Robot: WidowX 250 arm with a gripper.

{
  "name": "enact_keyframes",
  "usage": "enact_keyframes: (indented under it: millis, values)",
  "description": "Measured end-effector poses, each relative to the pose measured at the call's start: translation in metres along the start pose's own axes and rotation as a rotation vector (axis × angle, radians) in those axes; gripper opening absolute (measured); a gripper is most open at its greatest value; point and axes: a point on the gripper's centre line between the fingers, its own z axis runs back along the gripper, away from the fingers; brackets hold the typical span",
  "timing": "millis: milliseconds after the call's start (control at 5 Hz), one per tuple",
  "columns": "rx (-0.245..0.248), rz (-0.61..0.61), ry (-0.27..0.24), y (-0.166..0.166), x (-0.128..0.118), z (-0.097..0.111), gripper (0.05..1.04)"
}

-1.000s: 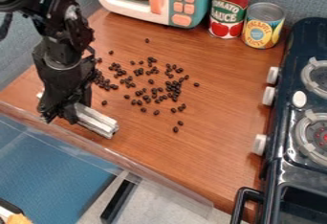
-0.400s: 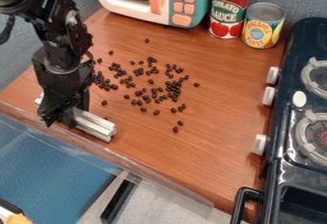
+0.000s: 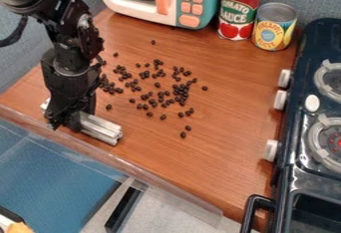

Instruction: Sweep into pile

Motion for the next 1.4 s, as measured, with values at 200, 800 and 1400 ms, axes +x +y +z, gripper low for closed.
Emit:
enact_keyframes:
  millis: [200, 800, 1400]
  values:
    - [-0.005, 0.025, 0.018, -0.012, -0.004, 0.0, 0.368]
    - [-0.018, 0.077, 0.032, -0.053, -0.028, 0.004, 0.368]
    - [-0.031, 0.141, 0.009, -0.091, -0.03, 0.002, 0.368]
